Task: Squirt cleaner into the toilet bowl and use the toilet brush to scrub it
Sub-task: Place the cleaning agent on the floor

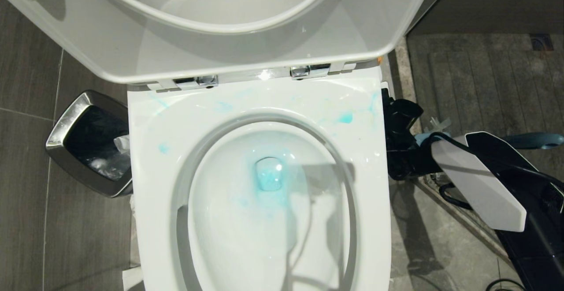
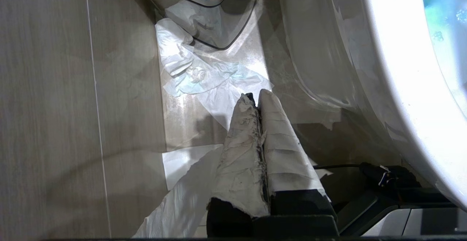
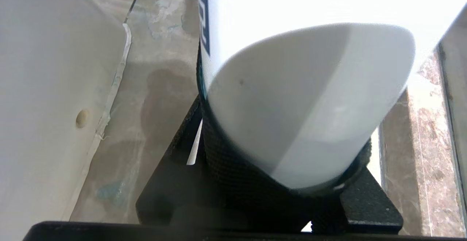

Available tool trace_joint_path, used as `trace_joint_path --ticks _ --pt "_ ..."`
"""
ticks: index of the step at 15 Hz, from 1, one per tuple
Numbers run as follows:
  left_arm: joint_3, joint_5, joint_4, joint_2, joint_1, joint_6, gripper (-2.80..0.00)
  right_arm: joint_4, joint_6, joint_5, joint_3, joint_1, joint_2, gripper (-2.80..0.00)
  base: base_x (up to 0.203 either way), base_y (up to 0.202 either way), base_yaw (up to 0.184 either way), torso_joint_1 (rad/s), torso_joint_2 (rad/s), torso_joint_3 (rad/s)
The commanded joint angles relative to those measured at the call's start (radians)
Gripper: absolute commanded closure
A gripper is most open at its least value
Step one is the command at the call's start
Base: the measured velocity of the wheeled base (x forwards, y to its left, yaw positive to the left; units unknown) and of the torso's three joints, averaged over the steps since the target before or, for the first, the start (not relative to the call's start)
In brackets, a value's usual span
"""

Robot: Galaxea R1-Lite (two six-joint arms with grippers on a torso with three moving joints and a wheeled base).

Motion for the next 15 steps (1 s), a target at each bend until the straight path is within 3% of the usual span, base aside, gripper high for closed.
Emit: trace_joint_path --ticks 1,6,15 --pt "0.000 0.001 0.000 0.001 0.000 0.000 0.00 -0.012 -0.002 -0.001 -0.004 0.001 0.019 0.00 0.000 0.000 0.000 0.000 0.00 0.000" --pt "0.000 0.001 0.000 0.001 0.000 0.000 0.00 -0.011 -0.003 -0.001 -0.136 0.004 0.063 0.00 0.000 0.000 0.000 0.000 0.00 0.000" --pt "0.000 0.001 0.000 0.001 0.000 0.000 0.00 -0.016 -0.004 -0.002 -0.139 0.018 0.059 0.00 0.000 0.000 0.000 0.000 0.00 0.000"
